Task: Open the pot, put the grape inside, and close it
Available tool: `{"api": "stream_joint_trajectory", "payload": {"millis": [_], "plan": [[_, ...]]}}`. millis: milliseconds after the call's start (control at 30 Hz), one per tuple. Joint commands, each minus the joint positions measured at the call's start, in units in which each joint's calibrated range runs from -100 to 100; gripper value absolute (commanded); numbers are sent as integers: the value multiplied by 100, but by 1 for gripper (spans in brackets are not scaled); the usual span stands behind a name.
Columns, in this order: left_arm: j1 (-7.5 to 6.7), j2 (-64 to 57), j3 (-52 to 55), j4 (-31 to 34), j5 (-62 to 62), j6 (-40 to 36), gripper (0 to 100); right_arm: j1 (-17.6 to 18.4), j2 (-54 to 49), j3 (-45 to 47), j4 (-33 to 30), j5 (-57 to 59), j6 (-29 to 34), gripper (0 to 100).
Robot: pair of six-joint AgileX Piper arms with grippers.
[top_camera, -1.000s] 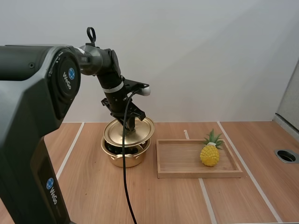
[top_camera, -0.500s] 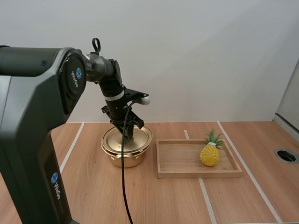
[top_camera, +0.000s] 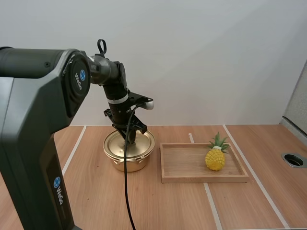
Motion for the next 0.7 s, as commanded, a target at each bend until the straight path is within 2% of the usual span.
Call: {"api": "stream_joint_trajectory", "payload": {"millis": [0,400,433,467,500,533,567,600,667], "plan": [[21,139,24,302,44,-104,0,-20,-67,-81,-80,-117,13,0],[21,139,24,291,145,-103,2,-20,-67,-81,-80,-117,13,0],[21,139,24,265,151,-103,8,-20,-67,-81,-80,-117,13,0],[21,139,24,239,202,-103,18,-20,-67,-81,-80,-117,13,0],[21,139,24,226,245,-103,32,-20,-67,-81,-80,-117,13,0],[21,139,24,216,288,-103,54,-20,-67,-81,-80,-117,13,0],[21,139,24,216,363,-103,81,-20,-67,-81,-80,-117,13,0],[21,139,24,216,380,-103,100,-20,-67,-81,-80,-117,13,0],[21,139,24,216,393,-127,100,-20,-67,-81,-80,-117,13,0]]}}
